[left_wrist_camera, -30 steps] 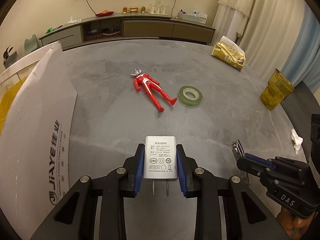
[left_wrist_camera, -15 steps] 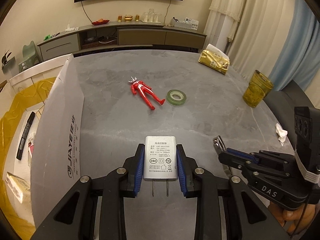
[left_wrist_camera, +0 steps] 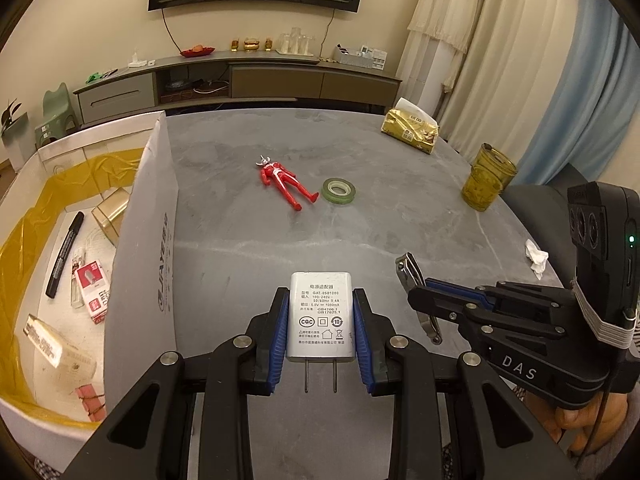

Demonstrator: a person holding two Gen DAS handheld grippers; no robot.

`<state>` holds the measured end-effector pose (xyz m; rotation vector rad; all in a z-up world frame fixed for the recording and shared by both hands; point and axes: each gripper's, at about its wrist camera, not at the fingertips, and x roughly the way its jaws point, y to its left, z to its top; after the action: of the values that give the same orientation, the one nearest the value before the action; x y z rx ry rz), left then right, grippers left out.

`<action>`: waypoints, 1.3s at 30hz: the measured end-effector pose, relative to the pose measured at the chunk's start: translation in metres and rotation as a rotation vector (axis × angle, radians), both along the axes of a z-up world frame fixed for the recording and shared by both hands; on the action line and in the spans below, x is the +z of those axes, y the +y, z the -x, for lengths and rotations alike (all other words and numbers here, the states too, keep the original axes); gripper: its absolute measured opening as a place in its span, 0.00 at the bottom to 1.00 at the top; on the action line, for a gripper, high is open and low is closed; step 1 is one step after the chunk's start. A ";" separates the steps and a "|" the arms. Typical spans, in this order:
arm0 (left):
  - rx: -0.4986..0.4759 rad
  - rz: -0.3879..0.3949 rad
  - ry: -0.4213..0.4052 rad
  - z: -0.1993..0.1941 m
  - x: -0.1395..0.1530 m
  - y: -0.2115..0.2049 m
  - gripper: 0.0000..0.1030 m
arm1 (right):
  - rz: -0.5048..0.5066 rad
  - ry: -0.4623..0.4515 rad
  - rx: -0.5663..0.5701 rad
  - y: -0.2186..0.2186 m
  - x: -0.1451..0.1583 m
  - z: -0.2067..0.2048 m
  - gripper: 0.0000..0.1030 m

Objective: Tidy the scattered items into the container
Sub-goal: 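Lift the charger with the left tool while the right tool carries the nail clipper toward the box, then carry the white charger with the left tool while the right tool carries the nail clipper over the box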

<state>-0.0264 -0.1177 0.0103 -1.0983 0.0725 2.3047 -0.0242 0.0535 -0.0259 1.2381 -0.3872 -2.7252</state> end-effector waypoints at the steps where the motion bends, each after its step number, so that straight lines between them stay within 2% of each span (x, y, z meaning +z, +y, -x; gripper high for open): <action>1: 0.000 -0.004 0.001 -0.002 0.001 -0.002 0.30 | -0.003 0.002 0.004 -0.003 0.001 -0.001 0.10; 19: -0.013 -0.097 0.043 -0.031 0.028 -0.033 0.30 | -0.058 0.050 0.102 -0.056 0.038 -0.016 0.10; 39: 0.084 -0.177 0.076 -0.032 0.047 -0.101 0.30 | -0.120 0.106 0.227 -0.116 0.075 -0.008 0.10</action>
<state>0.0060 -0.2182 0.0577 -0.9414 -0.1482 2.3750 -0.0158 -0.0629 0.0487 1.0827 -0.0668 -2.6358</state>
